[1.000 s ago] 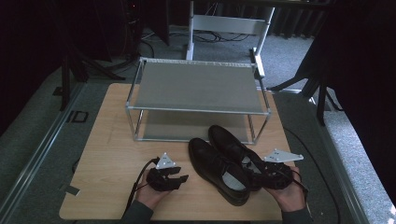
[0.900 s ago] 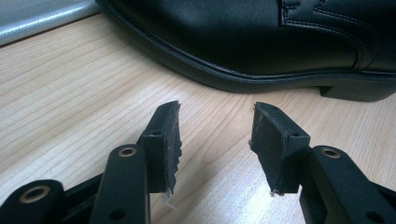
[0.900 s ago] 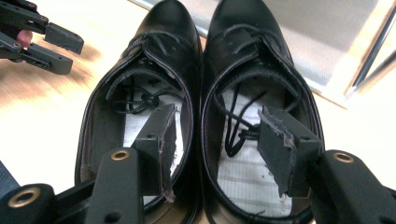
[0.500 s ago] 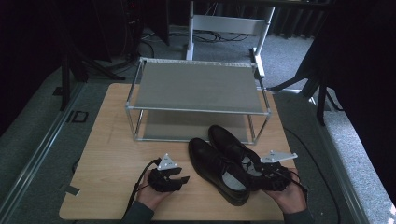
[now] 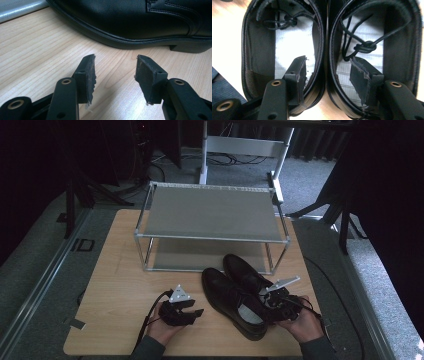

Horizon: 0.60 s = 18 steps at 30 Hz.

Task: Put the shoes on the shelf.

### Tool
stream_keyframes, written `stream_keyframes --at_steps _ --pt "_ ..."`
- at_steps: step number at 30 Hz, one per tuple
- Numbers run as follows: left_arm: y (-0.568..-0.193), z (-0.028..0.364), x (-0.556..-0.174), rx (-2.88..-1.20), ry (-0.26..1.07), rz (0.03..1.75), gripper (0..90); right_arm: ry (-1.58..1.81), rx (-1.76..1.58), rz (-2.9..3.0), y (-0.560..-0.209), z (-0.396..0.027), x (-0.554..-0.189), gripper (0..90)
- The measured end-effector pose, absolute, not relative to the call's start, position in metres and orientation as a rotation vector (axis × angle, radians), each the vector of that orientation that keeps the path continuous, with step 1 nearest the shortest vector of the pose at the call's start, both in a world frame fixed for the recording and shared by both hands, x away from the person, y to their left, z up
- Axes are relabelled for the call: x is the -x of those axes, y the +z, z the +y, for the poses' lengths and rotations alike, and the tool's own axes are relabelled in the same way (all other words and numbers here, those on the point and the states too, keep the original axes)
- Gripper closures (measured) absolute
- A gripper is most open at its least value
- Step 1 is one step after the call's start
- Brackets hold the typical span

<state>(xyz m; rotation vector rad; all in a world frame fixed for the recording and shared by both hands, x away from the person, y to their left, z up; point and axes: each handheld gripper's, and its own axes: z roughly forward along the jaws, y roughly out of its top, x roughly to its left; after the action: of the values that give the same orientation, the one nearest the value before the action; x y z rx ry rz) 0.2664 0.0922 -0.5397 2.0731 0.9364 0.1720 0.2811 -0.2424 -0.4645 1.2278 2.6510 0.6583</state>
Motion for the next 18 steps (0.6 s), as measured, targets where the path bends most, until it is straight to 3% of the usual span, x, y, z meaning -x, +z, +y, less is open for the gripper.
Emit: stream_keyframes --at_steps 8,15,18 --pt "-0.540 0.092 -0.266 -2.075 0.171 0.933 50.6 0.586 -1.330 2.714 -0.470 -0.241 -0.287 48.3" --pt "-0.541 0.091 -0.266 -2.073 0.166 0.934 50.5 0.544 -1.323 2.754 -0.477 -0.236 -0.291 66.9" --pt "-0.541 0.090 -0.266 -2.075 0.166 0.934 50.3 0.558 -1.341 2.760 -0.478 -0.238 -0.293 70.0"
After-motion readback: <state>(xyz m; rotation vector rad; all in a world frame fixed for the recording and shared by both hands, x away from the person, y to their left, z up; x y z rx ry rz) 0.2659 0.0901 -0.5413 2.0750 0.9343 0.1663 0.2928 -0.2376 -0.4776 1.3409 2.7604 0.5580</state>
